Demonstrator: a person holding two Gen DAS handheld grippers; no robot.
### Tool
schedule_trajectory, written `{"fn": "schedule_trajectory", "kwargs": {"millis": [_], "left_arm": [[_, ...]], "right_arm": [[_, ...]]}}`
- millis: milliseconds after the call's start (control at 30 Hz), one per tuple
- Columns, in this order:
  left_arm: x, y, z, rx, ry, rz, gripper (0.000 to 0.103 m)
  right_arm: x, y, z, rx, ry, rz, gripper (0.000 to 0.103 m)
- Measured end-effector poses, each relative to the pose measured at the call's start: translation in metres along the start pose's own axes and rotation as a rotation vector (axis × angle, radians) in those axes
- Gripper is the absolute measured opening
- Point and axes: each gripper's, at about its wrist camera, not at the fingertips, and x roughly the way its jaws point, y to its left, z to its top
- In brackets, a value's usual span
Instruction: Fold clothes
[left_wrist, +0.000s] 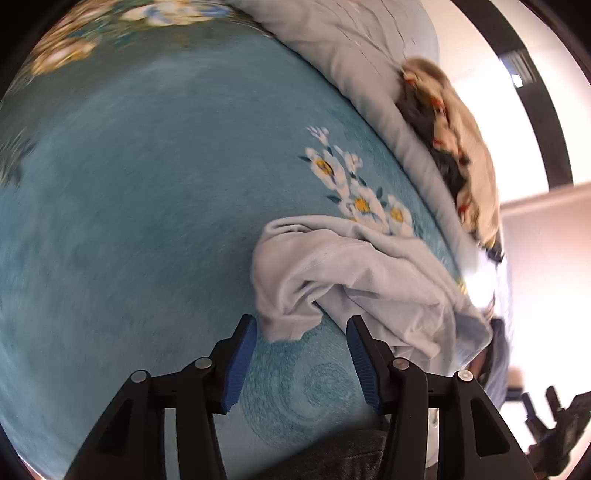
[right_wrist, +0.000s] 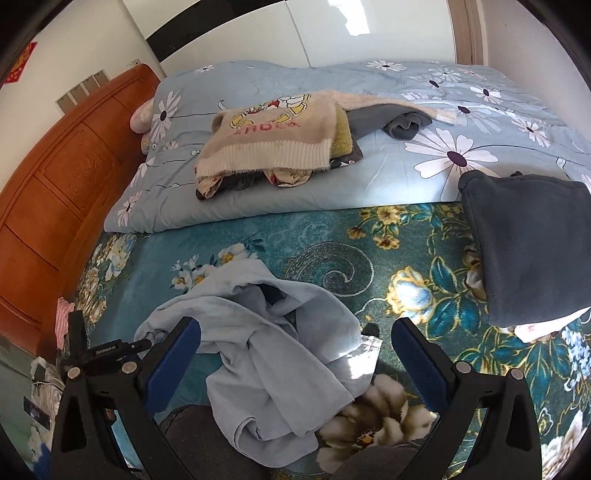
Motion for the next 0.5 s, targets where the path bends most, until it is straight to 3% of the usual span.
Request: {"fn": "schedule_trajectory", "kwargs": {"millis": [200,333,500], "left_arm": [[-0.006,-0.019,0.002,-0.054,0.013,-0.194,0.057],[0.027,-0.032,0.012,-0.197,0.089,-0.312,0.058],[0.066,-0.058,0.010,-0.264,0.154,-0.269,0.058]], "right_arm": [[0.012,-0.005,0.005,0.000,0.023,-0.046,0.103],[0.021,-0.007,0.010,0.021,0.033,-0.061,0.103],[0.035,0.010,0.014,-0.050,0.049,-0.059,0.103]]}}
